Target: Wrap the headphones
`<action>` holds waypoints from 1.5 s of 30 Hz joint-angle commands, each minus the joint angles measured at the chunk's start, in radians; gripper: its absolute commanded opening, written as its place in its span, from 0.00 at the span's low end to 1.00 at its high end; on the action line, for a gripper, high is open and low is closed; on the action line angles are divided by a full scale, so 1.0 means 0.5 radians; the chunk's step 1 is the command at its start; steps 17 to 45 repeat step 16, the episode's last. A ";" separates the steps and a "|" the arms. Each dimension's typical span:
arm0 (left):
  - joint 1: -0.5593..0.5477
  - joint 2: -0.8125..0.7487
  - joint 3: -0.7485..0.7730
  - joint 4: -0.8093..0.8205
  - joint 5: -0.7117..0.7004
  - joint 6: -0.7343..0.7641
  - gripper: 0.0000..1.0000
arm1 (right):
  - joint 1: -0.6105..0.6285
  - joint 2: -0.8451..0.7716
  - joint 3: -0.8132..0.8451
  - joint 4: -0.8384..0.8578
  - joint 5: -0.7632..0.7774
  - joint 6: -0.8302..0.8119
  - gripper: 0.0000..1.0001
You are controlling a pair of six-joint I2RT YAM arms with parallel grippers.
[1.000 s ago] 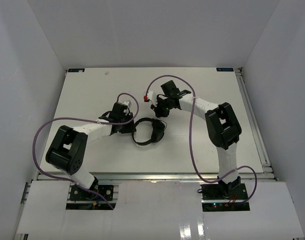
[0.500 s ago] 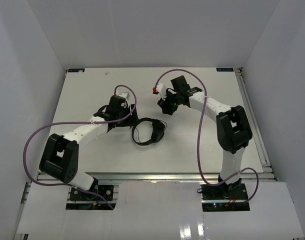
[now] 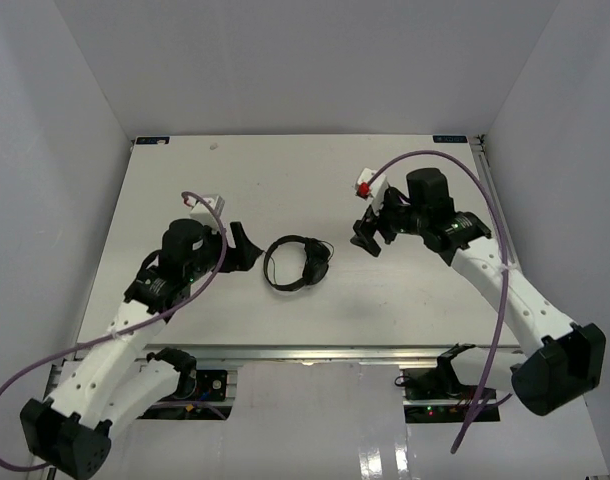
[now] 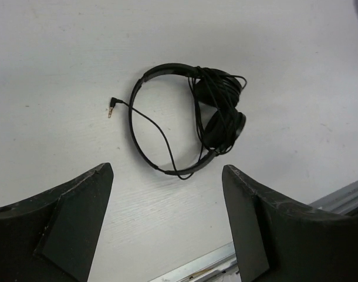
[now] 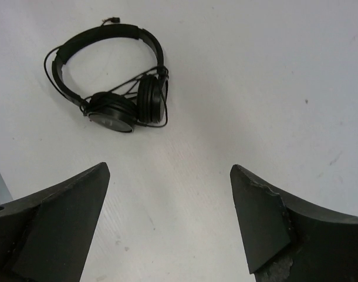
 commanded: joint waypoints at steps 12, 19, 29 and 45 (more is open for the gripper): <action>-0.004 -1.102 -0.187 -0.329 0.393 -0.287 0.98 | -0.386 -0.689 -0.365 0.007 0.428 0.484 0.90; -0.004 -1.142 -0.179 -0.396 0.363 -0.318 0.98 | -0.392 -0.722 -0.389 0.004 0.500 0.425 0.90; -0.004 -1.142 -0.179 -0.396 0.363 -0.318 0.98 | -0.392 -0.722 -0.389 0.004 0.500 0.425 0.90; -0.004 -1.142 -0.179 -0.396 0.363 -0.318 0.98 | -0.392 -0.722 -0.389 0.004 0.500 0.425 0.90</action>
